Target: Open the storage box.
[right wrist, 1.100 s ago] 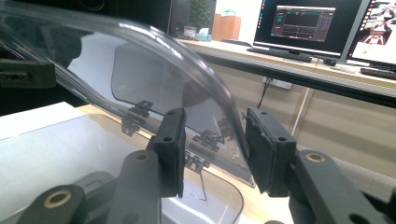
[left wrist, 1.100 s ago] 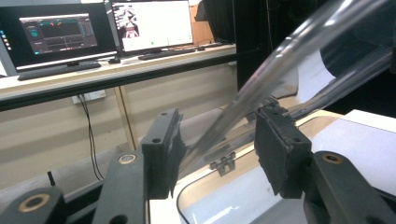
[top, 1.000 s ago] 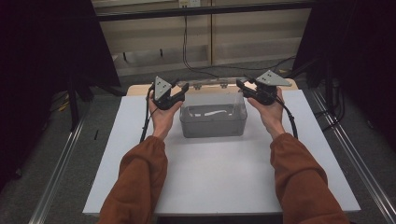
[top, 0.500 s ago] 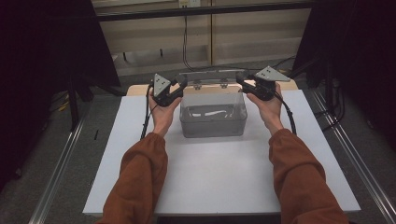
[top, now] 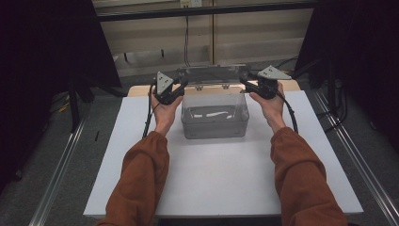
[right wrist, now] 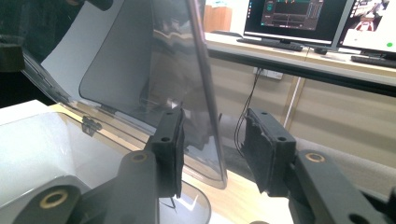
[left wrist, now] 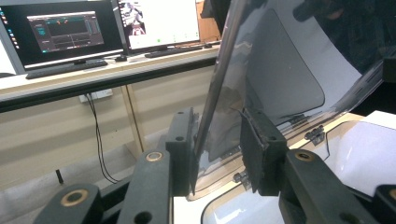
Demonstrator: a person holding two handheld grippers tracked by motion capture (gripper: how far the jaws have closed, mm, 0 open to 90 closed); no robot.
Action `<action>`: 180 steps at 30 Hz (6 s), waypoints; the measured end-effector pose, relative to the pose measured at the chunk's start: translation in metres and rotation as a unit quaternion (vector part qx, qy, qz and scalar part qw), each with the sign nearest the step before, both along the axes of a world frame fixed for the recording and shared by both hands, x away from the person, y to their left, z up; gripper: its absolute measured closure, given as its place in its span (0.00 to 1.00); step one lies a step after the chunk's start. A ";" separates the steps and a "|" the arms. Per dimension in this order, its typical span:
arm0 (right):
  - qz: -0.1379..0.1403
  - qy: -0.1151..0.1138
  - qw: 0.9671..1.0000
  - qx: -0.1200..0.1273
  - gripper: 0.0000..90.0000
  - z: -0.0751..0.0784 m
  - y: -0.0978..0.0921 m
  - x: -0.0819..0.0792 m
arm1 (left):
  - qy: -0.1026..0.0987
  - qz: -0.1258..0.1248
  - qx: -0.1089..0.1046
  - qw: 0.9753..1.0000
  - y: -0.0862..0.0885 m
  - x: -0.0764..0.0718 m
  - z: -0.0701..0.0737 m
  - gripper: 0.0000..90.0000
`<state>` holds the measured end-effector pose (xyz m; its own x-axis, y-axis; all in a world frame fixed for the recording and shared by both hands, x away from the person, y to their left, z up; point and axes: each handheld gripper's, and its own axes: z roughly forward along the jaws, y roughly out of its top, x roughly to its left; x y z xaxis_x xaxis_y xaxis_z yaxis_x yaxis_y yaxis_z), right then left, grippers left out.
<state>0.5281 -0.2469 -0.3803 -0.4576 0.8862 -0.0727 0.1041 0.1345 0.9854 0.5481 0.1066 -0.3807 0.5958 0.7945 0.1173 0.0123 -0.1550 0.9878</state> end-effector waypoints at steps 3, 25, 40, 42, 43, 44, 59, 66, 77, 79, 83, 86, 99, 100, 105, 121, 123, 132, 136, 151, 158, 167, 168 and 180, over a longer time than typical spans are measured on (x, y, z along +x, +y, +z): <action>0.002 0.006 1.000 -0.001 0.65 -0.002 0.000 0.003 | 0.000 0.001 -0.005 1.000 0.000 0.002 -0.001 0.75; 0.002 0.047 0.999 -0.002 0.71 -0.021 0.006 0.028 | 0.021 0.015 -0.016 1.000 0.000 0.017 -0.006 0.80; 0.011 0.049 0.999 0.010 0.79 -0.022 0.003 0.033 | 0.074 0.011 -0.013 0.997 0.001 0.031 -0.016 0.79; 0.010 0.050 0.999 0.012 0.80 -0.022 0.003 0.034 | 0.076 0.010 -0.016 0.997 0.001 0.034 -0.015 0.79; 0.010 0.050 0.999 0.013 0.80 -0.022 0.002 0.034 | 0.080 0.009 -0.018 0.997 0.001 0.035 -0.016 0.79; 0.009 0.052 0.999 0.015 0.80 -0.022 0.002 0.034 | 0.084 0.006 -0.015 0.996 0.001 0.036 -0.016 0.79; 0.008 0.061 0.998 0.027 0.84 -0.022 0.000 0.038 | 0.111 0.001 -0.025 0.994 0.000 0.043 -0.020 0.77; 0.010 0.070 0.997 0.027 0.86 -0.020 -0.001 0.039 | 0.128 -0.002 -0.029 0.991 -0.002 0.050 -0.022 0.76; -0.004 0.094 0.994 0.047 0.88 -0.016 0.000 0.040 | 0.142 -0.003 -0.019 0.990 -0.003 0.056 -0.020 0.78; -0.007 0.104 0.993 0.052 0.88 -0.016 -0.001 0.040 | 0.142 0.004 -0.021 0.990 -0.005 0.056 -0.020 0.78; -0.015 0.113 0.992 0.051 0.88 -0.014 0.000 0.041 | 0.151 -0.001 -0.021 0.988 -0.003 0.057 -0.019 0.78; -0.018 0.117 0.992 0.053 0.88 -0.015 0.000 0.043 | 0.155 -0.001 -0.016 0.988 -0.003 0.058 -0.018 0.78; -0.034 0.150 0.987 0.051 0.86 -0.010 0.003 0.052 | 0.174 0.004 -0.007 0.985 -0.005 0.061 -0.014 0.77; -0.034 0.154 0.986 0.053 0.86 -0.009 0.003 0.052 | 0.176 0.004 -0.008 0.984 -0.005 0.061 -0.014 0.76; -0.036 0.165 0.984 0.053 0.86 -0.008 0.004 0.054 | 0.178 0.009 -0.002 0.984 -0.006 0.062 -0.014 0.75; -0.051 0.204 0.974 0.079 0.81 -0.010 0.006 0.063 | 0.213 0.011 -0.002 0.977 -0.009 0.070 -0.013 0.67; -0.052 0.210 0.973 0.085 0.80 -0.010 0.006 0.063 | 0.212 0.014 0.002 0.977 -0.011 0.070 -0.014 0.66; -0.062 0.241 0.962 0.112 0.78 -0.017 0.005 0.068 | 0.233 0.022 -0.007 0.972 -0.010 0.073 -0.020 0.60; -0.063 0.249 0.959 0.120 0.77 -0.017 0.004 0.068 | 0.242 0.022 -0.009 0.970 -0.010 0.075 -0.020 0.59; -0.064 0.258 0.955 0.133 0.72 -0.021 0.006 0.070 | 0.272 0.017 -0.022 0.962 -0.012 0.076 -0.021 0.50; -0.072 0.262 0.954 0.130 0.70 -0.021 0.010 0.071 | 0.281 0.022 -0.029 0.959 -0.013 0.076 -0.022 0.50; -0.067 0.271 0.949 0.145 0.66 -0.025 0.010 0.072 | 0.298 0.021 -0.046 0.953 -0.011 0.077 -0.023 0.49; -0.068 0.274 0.948 0.145 0.66 -0.025 0.010 0.072 | 0.299 0.021 -0.046 0.953 -0.011 0.077 -0.023 0.49; -0.051 0.273 0.946 0.168 0.74 -0.028 0.019 0.073 | 0.283 0.025 -0.018 0.959 -0.017 0.074 -0.024 0.48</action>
<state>0.6014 -0.2278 -0.4081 -0.2560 0.8587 0.4440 0.6057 -0.2155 0.7659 0.6221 0.0894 -0.4047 0.5169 0.8212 -0.2417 0.5538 -0.1055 0.8259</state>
